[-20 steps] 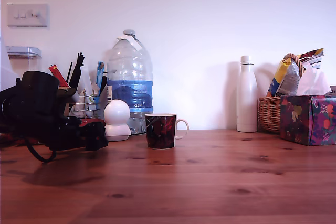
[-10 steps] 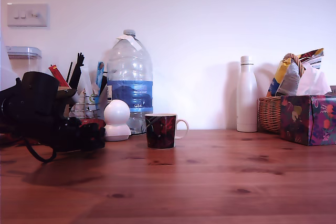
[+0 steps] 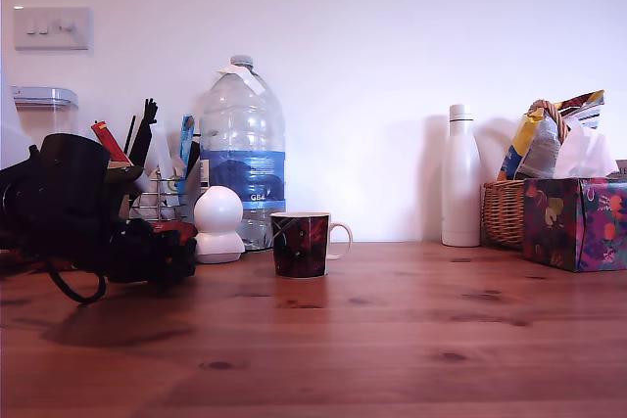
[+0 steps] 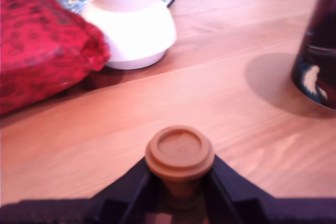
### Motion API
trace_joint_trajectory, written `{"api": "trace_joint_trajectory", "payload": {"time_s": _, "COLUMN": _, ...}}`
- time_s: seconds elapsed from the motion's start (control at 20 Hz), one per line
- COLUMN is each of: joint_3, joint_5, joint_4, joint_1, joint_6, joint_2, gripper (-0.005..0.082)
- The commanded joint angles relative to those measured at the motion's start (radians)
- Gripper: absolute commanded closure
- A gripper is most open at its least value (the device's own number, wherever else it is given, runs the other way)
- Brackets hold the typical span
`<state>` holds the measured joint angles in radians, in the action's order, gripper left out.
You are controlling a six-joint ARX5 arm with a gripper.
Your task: Pick up the coffee capsules from the table one by one and drop them inside the nearest coffee cup
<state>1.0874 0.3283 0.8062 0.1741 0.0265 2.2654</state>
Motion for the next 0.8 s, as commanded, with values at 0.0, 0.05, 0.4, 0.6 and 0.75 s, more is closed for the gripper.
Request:
{"api": "trace_joint_trajectory", "payload": {"time_s": 0.0, "joint_3": 0.003, "joint_5": 0.046, "joint_4": -0.003, "joint_1": -0.002, "joint_6": 0.028, "joint_2": 0.002, "gripper": 0.0697}}
{"api": "trace_joint_trajectory", "payload": {"time_s": 0.05, "joint_3": 0.003, "joint_5": 0.073, "joint_4": -0.014, "joint_1": -0.002, "joint_6": 0.031, "joint_2": -0.012, "gripper": 0.0697}}
{"api": "trace_joint_trajectory", "payload": {"time_s": 0.4, "joint_3": 0.003, "joint_5": 0.196, "joint_4": -0.166, "joint_1": 0.006, "joint_6": 0.035, "joint_2": -0.159, "gripper": 0.0697}}
{"api": "trace_joint_trajectory", "payload": {"time_s": 0.6, "joint_3": 0.003, "joint_5": 0.214, "joint_4": -0.268, "joint_1": 0.045, "joint_6": 0.081, "joint_2": -0.236, "gripper": 0.0697}}
{"api": "trace_joint_trajectory", "payload": {"time_s": 0.75, "joint_3": -0.002, "joint_5": 0.214, "joint_4": -0.33, "joint_1": 0.093, "joint_6": 0.114, "joint_2": -0.296, "gripper": 0.0697}}
